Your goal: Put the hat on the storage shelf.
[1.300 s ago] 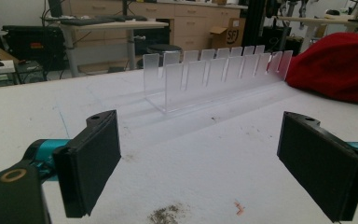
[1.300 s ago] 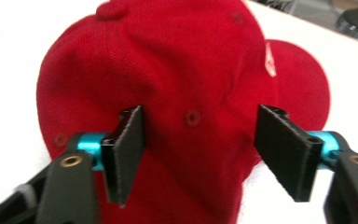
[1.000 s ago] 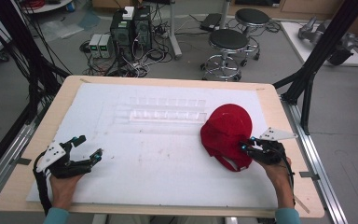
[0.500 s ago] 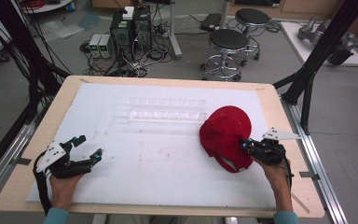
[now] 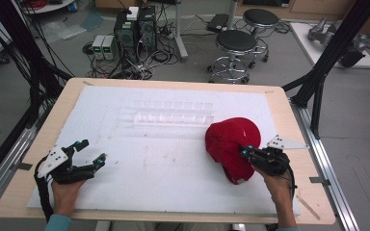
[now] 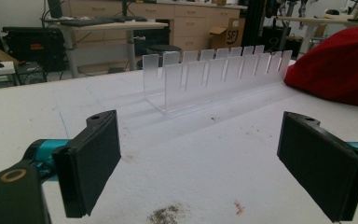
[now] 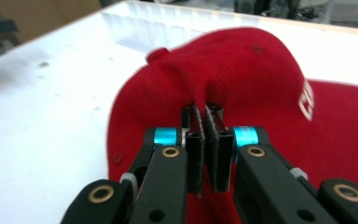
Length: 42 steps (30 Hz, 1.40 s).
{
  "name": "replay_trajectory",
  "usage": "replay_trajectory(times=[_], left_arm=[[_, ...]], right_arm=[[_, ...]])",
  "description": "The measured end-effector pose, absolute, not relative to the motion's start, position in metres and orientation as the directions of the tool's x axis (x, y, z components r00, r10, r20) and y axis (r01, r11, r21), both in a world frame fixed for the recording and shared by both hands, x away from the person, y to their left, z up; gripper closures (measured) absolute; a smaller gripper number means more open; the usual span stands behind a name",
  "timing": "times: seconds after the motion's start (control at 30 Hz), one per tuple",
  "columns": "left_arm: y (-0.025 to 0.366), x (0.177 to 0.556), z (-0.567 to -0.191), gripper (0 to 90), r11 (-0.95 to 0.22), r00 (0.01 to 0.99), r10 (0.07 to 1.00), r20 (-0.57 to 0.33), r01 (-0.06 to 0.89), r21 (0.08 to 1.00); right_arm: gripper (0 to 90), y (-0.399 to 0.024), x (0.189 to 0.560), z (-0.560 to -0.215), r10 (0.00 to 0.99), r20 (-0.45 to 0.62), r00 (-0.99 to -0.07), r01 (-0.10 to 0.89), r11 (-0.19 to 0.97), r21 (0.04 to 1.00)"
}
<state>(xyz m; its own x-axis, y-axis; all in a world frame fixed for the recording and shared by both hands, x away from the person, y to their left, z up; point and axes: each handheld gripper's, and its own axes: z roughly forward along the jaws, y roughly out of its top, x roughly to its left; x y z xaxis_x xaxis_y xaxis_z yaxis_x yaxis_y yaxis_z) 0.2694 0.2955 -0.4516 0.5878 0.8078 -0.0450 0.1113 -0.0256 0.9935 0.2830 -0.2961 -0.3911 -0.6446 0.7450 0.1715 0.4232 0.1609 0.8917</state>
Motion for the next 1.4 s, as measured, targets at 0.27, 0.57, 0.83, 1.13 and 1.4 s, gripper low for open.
replay_trajectory(times=[0.27, 0.57, 0.83, 1.13, 1.4], left_arm=[[0.296, 0.269, -0.452, 13.6, -0.024, 0.589, 0.807, -0.045, 0.109, 0.994], [0.296, 0.269, -0.452, 13.6, -0.020, 0.590, 0.806, -0.050, 0.111, 0.994], [0.297, 0.270, -0.452, 13.6, -0.017, 0.591, 0.805, -0.052, 0.110, 0.994], [0.297, 0.270, -0.452, 13.6, -0.013, 0.592, 0.804, -0.056, 0.112, 0.994], [0.297, 0.270, -0.452, 13.6, -0.012, 0.592, 0.803, -0.058, 0.113, 0.994]], right_arm=[[87.2, -0.265, 0.278, -0.383, 0.698, 0.178, -0.694, 0.398, 0.165, 0.903], [87.1, -0.225, 0.275, -0.377, 0.630, 0.186, -0.754, 0.370, 0.173, 0.913], [87.1, -0.184, 0.274, -0.378, 0.565, 0.186, -0.804, 0.353, 0.201, 0.914], [87.1, -0.142, 0.280, -0.378, 0.502, 0.183, -0.845, 0.329, 0.218, 0.919], [87.1, -0.109, 0.285, -0.379, 0.450, 0.175, -0.876, 0.311, 0.248, 0.918]])
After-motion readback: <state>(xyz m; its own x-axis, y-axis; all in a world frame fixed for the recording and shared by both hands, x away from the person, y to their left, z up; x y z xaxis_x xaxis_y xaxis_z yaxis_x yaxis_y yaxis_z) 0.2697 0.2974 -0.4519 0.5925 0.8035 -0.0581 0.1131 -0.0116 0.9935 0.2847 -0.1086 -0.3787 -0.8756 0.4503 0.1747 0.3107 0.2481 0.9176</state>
